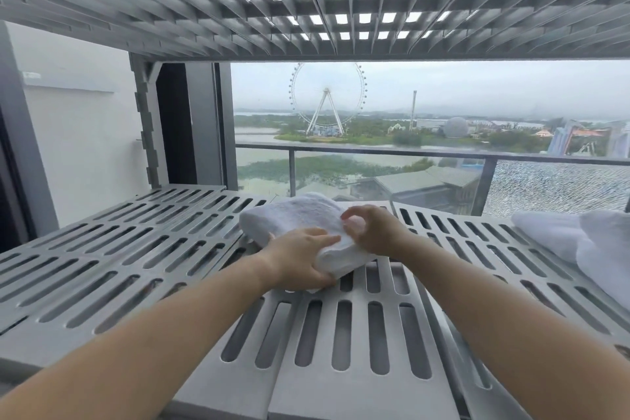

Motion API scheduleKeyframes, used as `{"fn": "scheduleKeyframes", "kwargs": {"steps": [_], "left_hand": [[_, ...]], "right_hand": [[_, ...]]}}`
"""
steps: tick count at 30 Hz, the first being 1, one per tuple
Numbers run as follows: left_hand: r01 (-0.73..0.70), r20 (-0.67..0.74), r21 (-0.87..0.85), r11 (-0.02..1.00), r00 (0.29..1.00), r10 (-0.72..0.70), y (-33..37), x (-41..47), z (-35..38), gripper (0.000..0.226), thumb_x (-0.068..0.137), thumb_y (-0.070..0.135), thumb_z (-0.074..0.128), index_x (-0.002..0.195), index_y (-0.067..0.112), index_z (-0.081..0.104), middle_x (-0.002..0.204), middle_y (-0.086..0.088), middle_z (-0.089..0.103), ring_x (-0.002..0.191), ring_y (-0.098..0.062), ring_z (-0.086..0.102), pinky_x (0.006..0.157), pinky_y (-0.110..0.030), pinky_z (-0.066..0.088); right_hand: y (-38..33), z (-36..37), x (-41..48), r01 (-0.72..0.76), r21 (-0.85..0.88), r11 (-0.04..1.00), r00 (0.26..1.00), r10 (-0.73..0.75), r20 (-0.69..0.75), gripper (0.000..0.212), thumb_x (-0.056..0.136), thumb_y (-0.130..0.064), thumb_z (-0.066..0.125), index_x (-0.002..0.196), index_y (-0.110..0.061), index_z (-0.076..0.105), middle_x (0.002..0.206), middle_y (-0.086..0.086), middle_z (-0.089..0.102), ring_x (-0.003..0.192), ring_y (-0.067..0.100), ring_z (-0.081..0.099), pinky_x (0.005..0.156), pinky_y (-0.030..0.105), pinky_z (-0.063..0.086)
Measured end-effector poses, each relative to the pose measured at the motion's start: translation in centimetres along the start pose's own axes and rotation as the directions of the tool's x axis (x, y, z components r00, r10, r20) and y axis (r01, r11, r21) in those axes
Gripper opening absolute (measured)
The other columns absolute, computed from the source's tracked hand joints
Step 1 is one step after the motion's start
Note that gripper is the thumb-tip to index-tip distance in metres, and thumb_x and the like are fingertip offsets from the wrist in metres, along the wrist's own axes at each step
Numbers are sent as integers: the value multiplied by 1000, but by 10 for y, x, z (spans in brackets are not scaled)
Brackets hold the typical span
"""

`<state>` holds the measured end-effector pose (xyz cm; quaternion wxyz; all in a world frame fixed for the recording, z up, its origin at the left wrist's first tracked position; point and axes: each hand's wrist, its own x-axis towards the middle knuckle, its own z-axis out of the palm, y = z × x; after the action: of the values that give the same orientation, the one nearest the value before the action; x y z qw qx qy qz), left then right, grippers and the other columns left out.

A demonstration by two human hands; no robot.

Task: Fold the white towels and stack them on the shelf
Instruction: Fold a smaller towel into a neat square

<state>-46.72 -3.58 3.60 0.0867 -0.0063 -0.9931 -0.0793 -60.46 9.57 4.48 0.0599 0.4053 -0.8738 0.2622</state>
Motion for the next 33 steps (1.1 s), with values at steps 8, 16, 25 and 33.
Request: {"fn": "scheduleKeyframes", "kwargs": {"steps": [8, 16, 25, 33], "left_hand": [[76, 126, -118, 990, 990, -61, -62, -23, -25, 68, 77, 5, 57, 110, 62, 43, 143, 22, 33, 122, -10, 43, 98, -38, 46], [201, 217, -171, 964, 962, -163, -59, -31, -43, 59, 65, 22, 58, 107, 60, 42, 107, 16, 51, 77, 1, 57, 57, -19, 49], [67, 91, 122, 990, 993, -78, -42, -14, -22, 66, 83, 40, 55, 139, 47, 21, 146, 18, 28, 132, -8, 31, 110, -54, 23], [99, -71, 40, 994, 993, -95, -85, -25, -24, 60, 77, 3, 54, 126, 36, 45, 135, 13, 43, 127, -12, 39, 107, -44, 34]], "right_hand": [[-17, -14, -13, 147, -6, 989, 987, -146, 67, 17, 86, -34, 59, 90, -21, 70, 96, 1, 71, 72, 8, 62, 67, 23, 48], [-9, -15, -8, 250, -73, 966, 968, -248, 29, 47, 77, 10, 48, 106, -23, 65, 109, 0, 63, 90, 14, 60, 79, 28, 53], [-6, 4, 16, 285, -305, 909, 958, -266, 104, 45, 81, -16, 64, 124, -23, 54, 126, 0, 57, 116, 22, 51, 98, 35, 40], [-18, -8, -4, 388, -259, 885, 919, -391, 43, 19, 72, -36, 59, 82, -19, 61, 82, -1, 64, 76, 22, 54, 67, 33, 49]]}}
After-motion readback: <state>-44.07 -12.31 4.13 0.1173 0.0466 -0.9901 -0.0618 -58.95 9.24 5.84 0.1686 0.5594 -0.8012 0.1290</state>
